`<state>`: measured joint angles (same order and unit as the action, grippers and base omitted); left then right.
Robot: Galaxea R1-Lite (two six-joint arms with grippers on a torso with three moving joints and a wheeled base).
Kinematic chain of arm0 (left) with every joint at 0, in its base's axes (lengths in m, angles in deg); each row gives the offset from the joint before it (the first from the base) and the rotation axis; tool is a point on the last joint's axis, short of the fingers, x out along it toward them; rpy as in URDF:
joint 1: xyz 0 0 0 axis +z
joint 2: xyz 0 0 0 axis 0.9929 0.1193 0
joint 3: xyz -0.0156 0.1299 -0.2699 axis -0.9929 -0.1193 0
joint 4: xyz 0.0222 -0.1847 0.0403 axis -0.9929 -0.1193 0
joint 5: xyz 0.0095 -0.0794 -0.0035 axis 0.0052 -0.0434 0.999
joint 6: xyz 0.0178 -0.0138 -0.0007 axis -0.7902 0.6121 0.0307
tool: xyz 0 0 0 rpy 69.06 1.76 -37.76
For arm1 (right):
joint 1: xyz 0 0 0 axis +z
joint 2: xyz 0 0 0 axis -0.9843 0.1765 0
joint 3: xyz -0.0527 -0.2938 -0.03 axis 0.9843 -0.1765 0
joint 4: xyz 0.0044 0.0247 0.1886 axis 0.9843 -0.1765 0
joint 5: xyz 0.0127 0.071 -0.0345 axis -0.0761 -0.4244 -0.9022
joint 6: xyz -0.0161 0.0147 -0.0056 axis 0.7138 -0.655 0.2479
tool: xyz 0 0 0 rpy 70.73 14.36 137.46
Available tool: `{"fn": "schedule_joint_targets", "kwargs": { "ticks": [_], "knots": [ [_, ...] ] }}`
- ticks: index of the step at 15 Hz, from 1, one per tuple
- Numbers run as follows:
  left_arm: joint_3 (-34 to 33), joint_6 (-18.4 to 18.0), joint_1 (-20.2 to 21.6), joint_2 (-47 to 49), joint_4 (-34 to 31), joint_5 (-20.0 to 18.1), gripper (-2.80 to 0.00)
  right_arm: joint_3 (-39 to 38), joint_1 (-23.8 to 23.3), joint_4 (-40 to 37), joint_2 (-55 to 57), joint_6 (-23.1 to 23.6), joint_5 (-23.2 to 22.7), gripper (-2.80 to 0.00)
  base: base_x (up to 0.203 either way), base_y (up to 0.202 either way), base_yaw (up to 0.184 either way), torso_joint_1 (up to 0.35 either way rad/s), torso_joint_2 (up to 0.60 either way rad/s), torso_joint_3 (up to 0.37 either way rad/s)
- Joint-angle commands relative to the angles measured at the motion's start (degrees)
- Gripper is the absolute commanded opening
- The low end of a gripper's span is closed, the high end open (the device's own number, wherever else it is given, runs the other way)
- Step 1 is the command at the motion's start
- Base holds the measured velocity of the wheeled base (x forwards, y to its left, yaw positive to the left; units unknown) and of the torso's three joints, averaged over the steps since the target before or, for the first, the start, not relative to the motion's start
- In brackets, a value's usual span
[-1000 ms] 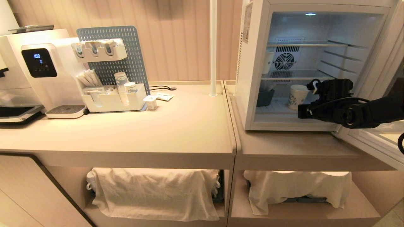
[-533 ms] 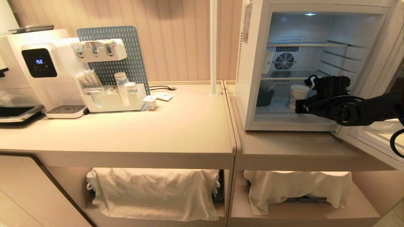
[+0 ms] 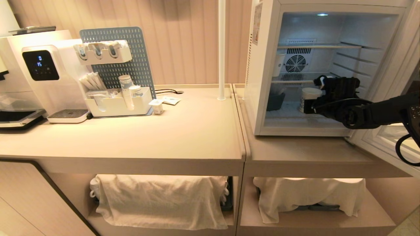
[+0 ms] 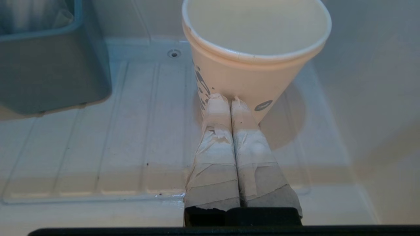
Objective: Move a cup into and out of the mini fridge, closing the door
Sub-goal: Take the paper cup out of the freezer
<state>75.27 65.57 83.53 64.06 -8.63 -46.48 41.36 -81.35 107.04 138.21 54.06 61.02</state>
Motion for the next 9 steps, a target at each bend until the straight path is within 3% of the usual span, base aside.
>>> {"fn": "schedule_joint_targets", "kwargs": {
  "ticks": [1, 2, 3, 9],
  "knots": [
    [0.00, 0.04, 0.06, -0.01, 0.00, -0.02, -2.80, -0.37, 0.02, 0.07, -0.29, 0.06, 0.03, -2.80, 0.000, 0.000, 0.000, 0.000, 0.00, 0.000],
    [0.00, 0.04, 0.06, -0.01, 0.00, -0.02, -2.80, -0.37, 0.02, 0.07, -0.29, 0.06, 0.03, -2.05, 0.000, 0.000, 0.000, 0.000, 0.00, 0.000],
    [0.00, -0.05, 0.06, -0.01, 0.00, -0.02, -2.80, -0.41, 0.02, -0.18, -0.47, 0.21, -0.11, 0.00, 0.000, 0.000, 0.000, 0.000, 0.00, 0.000],
    [0.00, -0.05, 0.06, -0.01, 0.00, -0.02, -2.80, -3.01, -0.16, -0.72, -2.66, 0.59, -0.06, 0.00, 0.000, 0.000, 0.000, 0.000, 0.00, 0.000]
  ]
}}
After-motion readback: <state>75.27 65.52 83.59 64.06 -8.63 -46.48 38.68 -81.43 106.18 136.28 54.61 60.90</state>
